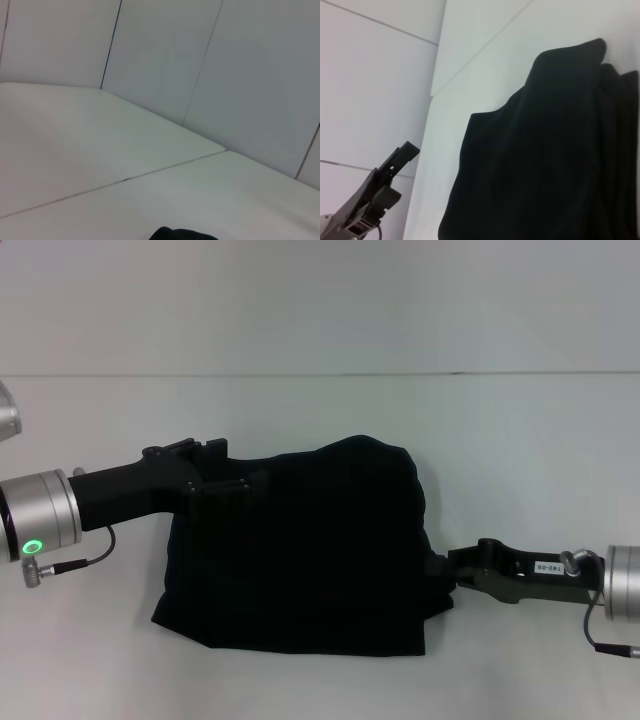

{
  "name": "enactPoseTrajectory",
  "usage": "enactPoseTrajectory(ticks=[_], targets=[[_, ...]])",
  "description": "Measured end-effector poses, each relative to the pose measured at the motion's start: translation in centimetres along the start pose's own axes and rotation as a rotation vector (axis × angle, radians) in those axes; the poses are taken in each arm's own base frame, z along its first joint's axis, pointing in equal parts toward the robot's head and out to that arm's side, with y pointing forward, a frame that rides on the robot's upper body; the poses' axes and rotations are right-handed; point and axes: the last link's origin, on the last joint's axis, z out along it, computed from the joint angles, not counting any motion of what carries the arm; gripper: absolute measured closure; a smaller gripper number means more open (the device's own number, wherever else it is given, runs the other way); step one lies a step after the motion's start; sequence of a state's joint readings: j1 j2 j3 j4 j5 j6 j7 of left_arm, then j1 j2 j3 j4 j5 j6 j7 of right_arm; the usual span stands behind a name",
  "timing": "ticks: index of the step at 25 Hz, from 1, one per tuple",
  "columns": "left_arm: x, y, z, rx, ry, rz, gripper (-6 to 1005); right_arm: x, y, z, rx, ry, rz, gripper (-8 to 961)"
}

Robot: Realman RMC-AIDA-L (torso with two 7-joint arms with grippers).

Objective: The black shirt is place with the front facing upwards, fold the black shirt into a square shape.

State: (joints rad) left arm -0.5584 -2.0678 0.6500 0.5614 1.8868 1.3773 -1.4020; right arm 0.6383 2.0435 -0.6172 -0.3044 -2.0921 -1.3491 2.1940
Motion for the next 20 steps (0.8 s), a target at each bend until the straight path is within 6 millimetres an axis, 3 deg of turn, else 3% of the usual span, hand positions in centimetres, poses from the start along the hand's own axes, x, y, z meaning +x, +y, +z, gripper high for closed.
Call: enactPoseTrajectory(ticks=[8,14,20], targets=[[0.1,-0.1,0.1,0.009,-0.002,0.003,79,0.8,-0.3,-0.1,0.005,0.017,-0.002,939],[0.1,-0.2,0.2,0.016,0.001,-0.001,80,0.9,0.0,-1.0,-0.042,0.015,-0.095,861],[0.1,-0.6,0.1,0.040,0.003,-0.009,80,-0.5,-0.8,-5.7,-0.051,-0.160,-0.146,588]])
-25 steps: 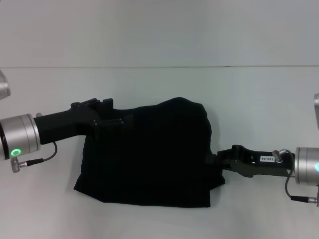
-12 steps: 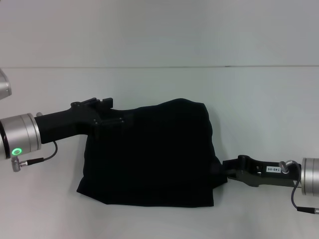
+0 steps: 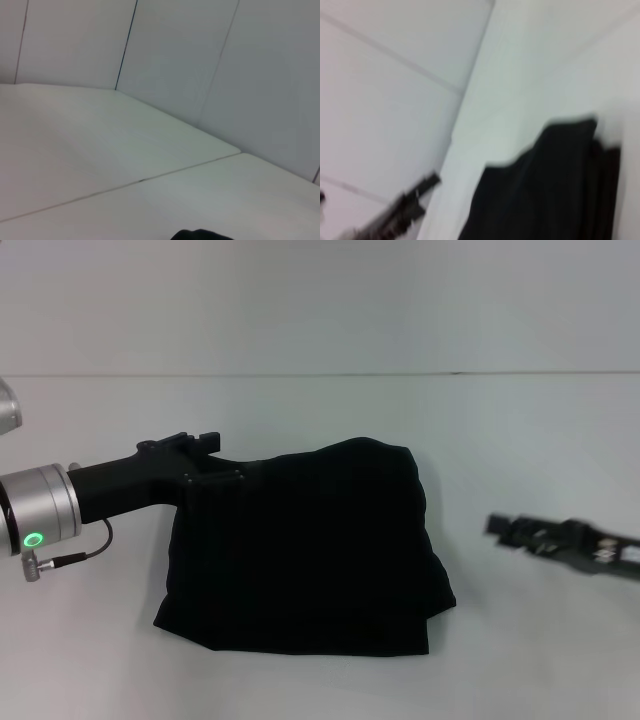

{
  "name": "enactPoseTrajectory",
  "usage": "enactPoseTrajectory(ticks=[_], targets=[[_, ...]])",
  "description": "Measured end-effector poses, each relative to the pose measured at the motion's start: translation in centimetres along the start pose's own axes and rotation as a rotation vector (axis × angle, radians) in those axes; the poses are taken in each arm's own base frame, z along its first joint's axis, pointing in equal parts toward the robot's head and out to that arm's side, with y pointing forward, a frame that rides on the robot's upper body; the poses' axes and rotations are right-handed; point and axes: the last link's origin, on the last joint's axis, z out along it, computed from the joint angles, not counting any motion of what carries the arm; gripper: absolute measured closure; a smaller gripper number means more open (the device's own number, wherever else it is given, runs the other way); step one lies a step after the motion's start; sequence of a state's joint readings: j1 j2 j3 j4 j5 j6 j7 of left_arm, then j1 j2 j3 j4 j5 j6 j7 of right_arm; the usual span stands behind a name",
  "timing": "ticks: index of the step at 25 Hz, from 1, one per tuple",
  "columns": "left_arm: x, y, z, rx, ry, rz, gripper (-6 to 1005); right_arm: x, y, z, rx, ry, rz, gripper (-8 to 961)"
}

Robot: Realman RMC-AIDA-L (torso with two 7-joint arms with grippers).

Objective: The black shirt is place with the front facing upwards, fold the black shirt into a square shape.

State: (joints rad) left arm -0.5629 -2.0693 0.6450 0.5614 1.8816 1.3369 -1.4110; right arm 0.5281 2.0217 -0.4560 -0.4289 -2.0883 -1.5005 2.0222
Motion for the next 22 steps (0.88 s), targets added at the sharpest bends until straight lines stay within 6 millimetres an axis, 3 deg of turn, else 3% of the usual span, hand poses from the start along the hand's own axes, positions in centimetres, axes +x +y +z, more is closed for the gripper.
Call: enactPoseTrajectory(ticks=[5,13,18,22], targets=[[-0.7,0.0,0.0,0.003,-0.046,-0.004,79,-2.4,0.3,-3.3,-0.027,-0.165,-0.089,435],[-3.1,1.2,1.1,-0.045,-0.208,0.038,79,-4.9,1.6,-1.3,-0.042,-0.170,-0.177,131],[-4.7,1.5,2.1,-0.019,-0.306,0.066,80,-6.0,2.5,-0.5,-0.065,-0.178,-0.208,46],[-5.2,1.7,2.8,-0.024,-0.369,0.099,79,-6.7,2.9,-0.3,-0.077,-0.198,-0.219,54]])
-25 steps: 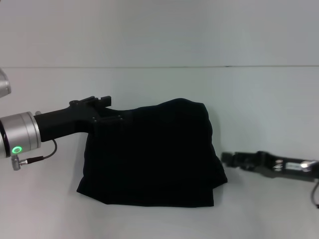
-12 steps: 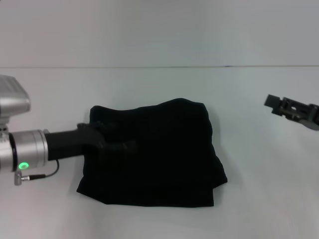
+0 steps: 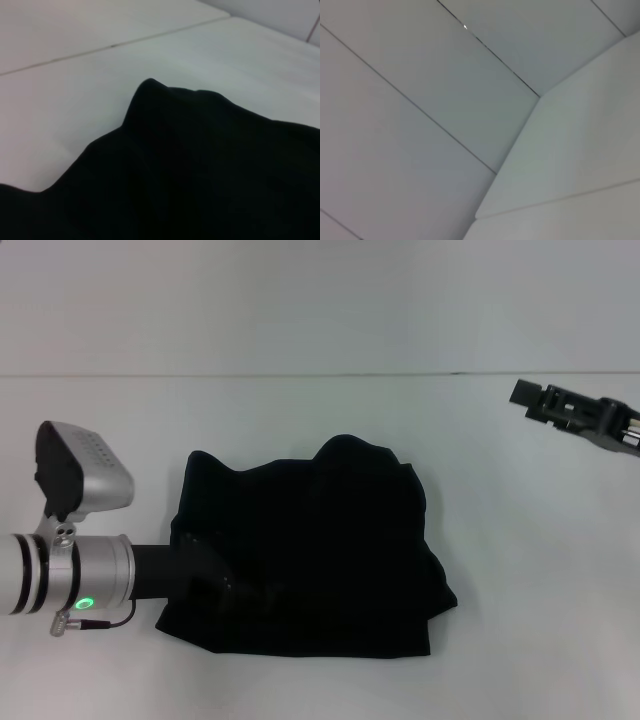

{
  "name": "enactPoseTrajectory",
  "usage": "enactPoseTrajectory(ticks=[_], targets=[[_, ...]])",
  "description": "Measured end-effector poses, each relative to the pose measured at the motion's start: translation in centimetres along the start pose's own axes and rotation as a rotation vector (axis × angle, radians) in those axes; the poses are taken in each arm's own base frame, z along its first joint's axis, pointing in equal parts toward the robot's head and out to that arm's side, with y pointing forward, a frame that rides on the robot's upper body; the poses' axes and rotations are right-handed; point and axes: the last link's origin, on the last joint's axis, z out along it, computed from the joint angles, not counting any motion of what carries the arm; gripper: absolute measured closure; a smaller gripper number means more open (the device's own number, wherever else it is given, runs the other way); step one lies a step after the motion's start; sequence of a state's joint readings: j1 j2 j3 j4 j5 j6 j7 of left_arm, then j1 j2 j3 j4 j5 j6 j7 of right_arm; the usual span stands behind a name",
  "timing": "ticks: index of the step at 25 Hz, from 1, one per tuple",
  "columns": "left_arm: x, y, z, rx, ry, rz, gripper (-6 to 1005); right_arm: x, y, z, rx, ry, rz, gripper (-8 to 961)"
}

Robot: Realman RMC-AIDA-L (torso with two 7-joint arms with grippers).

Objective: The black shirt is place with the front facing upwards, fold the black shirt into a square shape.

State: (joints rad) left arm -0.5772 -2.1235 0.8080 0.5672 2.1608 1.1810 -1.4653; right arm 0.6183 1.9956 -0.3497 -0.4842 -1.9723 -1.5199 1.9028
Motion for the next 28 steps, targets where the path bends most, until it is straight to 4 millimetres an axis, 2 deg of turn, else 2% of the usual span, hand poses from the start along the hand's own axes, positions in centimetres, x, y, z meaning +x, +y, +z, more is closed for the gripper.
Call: enactPoseTrajectory(ticks=[6,12,13,14,22,28], targets=[[0.7,1.0,-0.1,-0.067,0.009,0.039,78,-0.6,-0.2,-0.1,0.014,-0.029,-0.005,54],[3.5,1.7,-1.6,-0.140,0.149,0.085,77,-0.6,-0.3,-0.1,0.018,-0.027,-0.018,51],[4.4,1.4,-2.1,-0.130,0.215,0.097,77,-0.6,-0.3,-0.1,0.018,-0.028,-0.042,50],[4.4,1.4,-2.1,-0.130,0.215,0.097,77,-0.6,-0.3,-0.1,0.018,-0.028,-0.042,50],[8.3,-0.3,-4.1,-0.052,0.458,0.088,75,-0.9,1.1,-0.5,-0.074,-0.083,-0.315,46],[9.1,-0.8,-5.2,-0.053,0.530,0.029,74,-1.5,1.7,-1.2,-0.104,-0.095,-0.473,41]])
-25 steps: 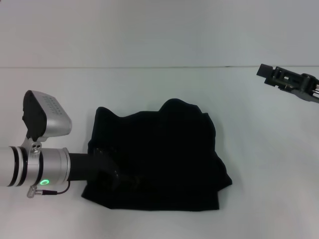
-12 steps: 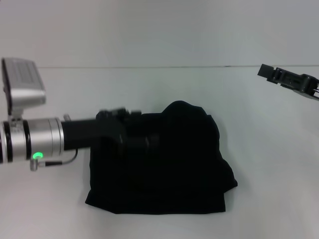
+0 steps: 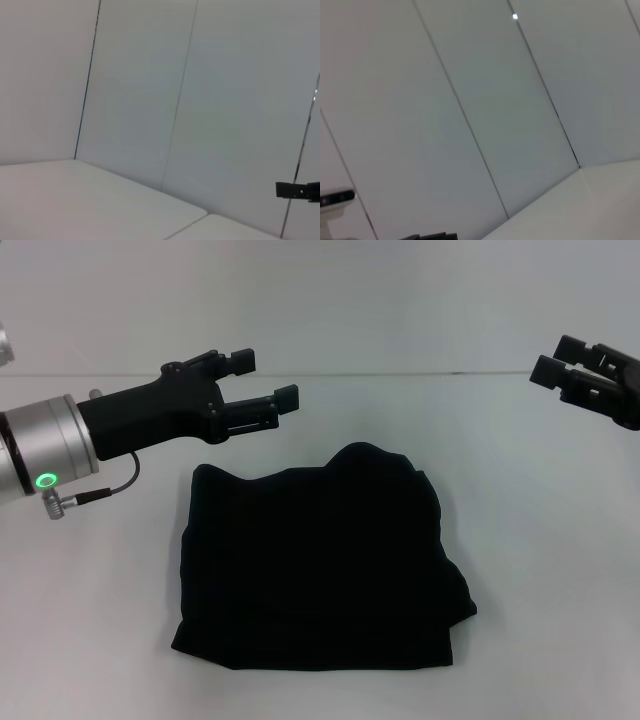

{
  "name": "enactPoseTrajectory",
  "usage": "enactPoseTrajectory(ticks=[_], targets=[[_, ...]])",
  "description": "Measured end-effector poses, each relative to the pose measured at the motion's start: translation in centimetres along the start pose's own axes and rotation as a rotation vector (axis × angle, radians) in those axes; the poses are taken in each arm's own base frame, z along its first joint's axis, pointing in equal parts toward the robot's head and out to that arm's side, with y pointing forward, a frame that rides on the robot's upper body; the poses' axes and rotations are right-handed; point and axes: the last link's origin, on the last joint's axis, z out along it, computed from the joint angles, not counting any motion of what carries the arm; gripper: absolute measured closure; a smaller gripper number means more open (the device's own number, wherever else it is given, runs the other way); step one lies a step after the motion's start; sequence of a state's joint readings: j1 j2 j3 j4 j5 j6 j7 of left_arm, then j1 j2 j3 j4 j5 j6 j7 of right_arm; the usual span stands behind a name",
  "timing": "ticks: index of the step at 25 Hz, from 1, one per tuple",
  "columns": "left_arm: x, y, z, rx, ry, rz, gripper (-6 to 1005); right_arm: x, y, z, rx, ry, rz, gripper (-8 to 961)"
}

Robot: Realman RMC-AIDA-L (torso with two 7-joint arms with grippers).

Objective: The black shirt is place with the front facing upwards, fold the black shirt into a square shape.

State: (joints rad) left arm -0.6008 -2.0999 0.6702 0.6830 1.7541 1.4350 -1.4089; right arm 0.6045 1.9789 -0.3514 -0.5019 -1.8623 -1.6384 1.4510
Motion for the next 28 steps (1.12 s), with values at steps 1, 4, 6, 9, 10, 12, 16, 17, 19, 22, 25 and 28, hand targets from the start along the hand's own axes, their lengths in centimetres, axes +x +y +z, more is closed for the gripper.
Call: enactPoseTrajectory(ticks=[1,4,6,9,10,12,16,17,19,22,25,28], targets=[[0.1,0.1,-0.1,-0.010,0.004,-0.011,74,-0.1,0.1,0.0,-0.005,0.001,-0.027,40],[0.1,0.8,-0.6,-0.051,0.020,-0.026,73,-0.6,0.4,0.2,-0.035,0.005,-0.105,37],[0.0,1.2,-1.2,-0.078,0.032,-0.033,72,-0.7,0.7,0.7,-0.064,0.017,-0.152,38],[-0.1,1.8,-2.5,-0.123,0.043,-0.042,73,-0.8,1.3,1.8,-0.119,0.074,-0.204,40],[-0.2,2.0,-2.9,-0.137,0.044,-0.045,73,-0.9,1.4,2.1,-0.141,0.100,-0.215,40],[-0.6,2.3,-3.9,-0.157,0.039,-0.063,74,-0.9,1.8,2.7,-0.185,0.152,-0.230,41],[-1.5,2.7,-5.2,-0.162,0.018,-0.108,76,-0.9,2.4,2.8,-0.261,0.227,-0.240,42],[-1.7,2.8,-5.5,-0.159,0.011,-0.117,76,-0.8,2.5,2.7,-0.270,0.240,-0.238,43],[-2.2,2.9,-5.8,-0.158,-0.007,-0.135,77,-0.6,2.5,2.7,-0.282,0.267,-0.233,44],[-2.6,2.9,-6.2,-0.163,-0.051,-0.158,78,-0.3,2.7,2.7,-0.296,0.300,-0.224,45],[-2.9,2.9,-6.2,-0.171,-0.082,-0.164,79,0.2,2.7,3.1,-0.298,0.354,-0.205,44],[-3.1,2.9,-6.1,-0.173,-0.100,-0.171,79,0.7,2.8,3.7,-0.300,0.401,-0.187,45]])
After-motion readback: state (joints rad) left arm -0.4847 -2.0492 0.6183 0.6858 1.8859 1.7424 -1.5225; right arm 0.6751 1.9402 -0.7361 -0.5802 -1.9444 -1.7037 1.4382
